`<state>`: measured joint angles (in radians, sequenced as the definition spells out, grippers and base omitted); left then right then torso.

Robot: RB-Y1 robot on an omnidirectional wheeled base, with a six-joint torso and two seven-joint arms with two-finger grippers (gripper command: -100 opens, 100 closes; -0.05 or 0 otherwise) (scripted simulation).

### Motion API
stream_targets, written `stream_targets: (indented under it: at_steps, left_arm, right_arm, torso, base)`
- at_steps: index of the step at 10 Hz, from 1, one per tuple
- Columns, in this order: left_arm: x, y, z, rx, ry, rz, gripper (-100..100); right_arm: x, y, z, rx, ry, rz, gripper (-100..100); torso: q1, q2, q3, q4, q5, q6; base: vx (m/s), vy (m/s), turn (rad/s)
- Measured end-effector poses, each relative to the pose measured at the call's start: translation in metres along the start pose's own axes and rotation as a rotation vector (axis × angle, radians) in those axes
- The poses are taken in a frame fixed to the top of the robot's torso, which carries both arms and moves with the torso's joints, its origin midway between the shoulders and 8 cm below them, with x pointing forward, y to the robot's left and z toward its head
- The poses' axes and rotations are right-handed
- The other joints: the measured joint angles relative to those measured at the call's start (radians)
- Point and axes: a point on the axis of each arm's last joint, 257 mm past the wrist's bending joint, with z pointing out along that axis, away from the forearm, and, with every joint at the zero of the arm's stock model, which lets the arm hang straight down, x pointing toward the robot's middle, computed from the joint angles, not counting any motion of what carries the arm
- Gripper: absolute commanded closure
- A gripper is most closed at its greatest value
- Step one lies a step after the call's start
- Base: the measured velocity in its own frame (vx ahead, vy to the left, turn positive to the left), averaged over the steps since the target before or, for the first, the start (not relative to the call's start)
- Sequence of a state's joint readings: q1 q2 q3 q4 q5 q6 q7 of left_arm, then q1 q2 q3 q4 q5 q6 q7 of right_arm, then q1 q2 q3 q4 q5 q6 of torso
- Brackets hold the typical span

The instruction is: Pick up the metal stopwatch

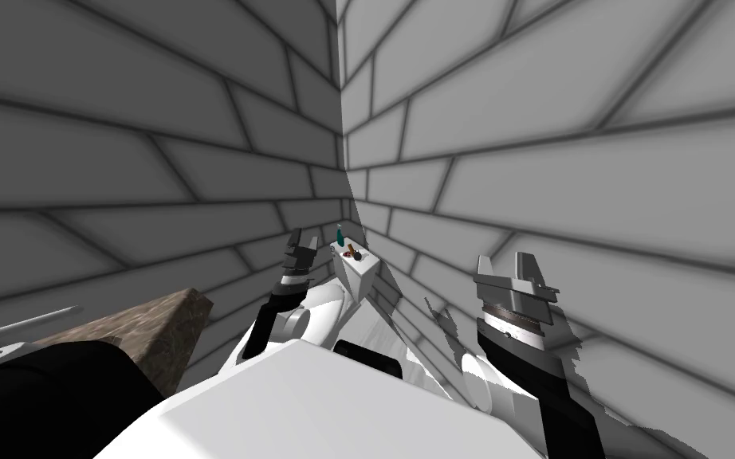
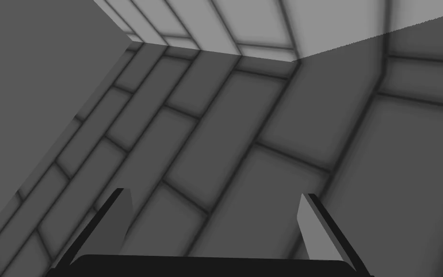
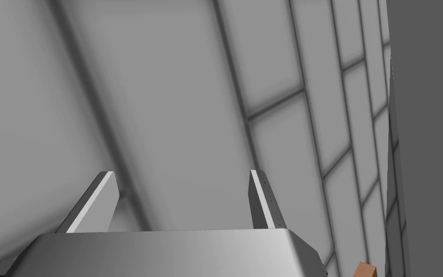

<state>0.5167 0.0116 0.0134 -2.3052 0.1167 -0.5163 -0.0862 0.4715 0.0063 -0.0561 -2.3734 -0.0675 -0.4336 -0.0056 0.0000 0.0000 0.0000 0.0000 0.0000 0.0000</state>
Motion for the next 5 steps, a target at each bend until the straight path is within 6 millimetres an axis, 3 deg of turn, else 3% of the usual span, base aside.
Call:
stream_targets:
  at_steps: [5]
  left_arm:
    - [0.012,0.025,0.000,-0.081,0.099,0.037,-100]
  right_arm:
    - [0.000,0.000,0.000,0.000,0.000,0.000,0]
  torso:
    - [0.000,-0.002,-0.001,0.000,0.000,0.000]
  base:
    - [0.023,-0.010,-0.035]
